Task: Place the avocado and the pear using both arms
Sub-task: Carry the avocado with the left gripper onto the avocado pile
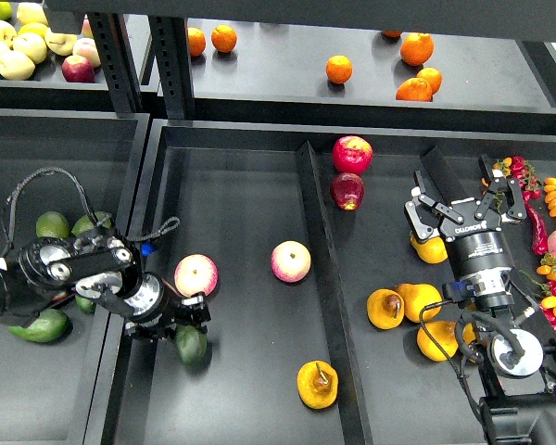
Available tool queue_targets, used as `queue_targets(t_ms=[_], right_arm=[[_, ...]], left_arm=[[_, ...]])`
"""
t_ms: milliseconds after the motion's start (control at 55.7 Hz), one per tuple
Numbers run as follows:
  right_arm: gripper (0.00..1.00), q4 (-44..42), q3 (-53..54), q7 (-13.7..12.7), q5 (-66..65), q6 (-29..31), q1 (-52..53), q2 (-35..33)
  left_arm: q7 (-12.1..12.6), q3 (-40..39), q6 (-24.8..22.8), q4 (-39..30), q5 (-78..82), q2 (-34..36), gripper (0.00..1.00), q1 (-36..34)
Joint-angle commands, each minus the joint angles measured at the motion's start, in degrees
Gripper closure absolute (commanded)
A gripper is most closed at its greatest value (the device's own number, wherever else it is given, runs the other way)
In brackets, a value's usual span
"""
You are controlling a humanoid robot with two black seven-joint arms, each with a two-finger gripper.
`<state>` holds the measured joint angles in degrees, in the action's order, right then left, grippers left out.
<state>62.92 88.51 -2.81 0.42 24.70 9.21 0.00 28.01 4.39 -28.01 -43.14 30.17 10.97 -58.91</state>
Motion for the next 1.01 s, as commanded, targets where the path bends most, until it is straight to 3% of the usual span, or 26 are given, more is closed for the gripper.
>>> queue_targets(t_ms=[0, 179, 503, 987], right_arm=[[0.00, 0.0, 0.0, 0.0, 0.0, 0.0, -0.1, 0.0], [0.00, 0.0, 0.0, 0.0, 0.0, 0.0, 0.0, 0.0], [0.00, -0.1, 0.0, 0.0, 0.0, 0.1, 0.1, 0.0], [0.00, 0.0, 0.1, 0.0, 0.0, 0.1, 0.2, 0.0]], left_arm=[[0.0, -1.6, 0.0, -0.1, -3.1, 3.3, 0.62, -4.2], [0.0, -3.1, 0.0, -0.1, -6.6, 9.6, 0.61, -6.1], [0.0, -4.3, 0.0, -0.5, -6.4, 18.3, 0.57, -2.8], [0.0, -4.5, 0.0, 5.2, -6.0, 19.6, 0.54, 5.7]])
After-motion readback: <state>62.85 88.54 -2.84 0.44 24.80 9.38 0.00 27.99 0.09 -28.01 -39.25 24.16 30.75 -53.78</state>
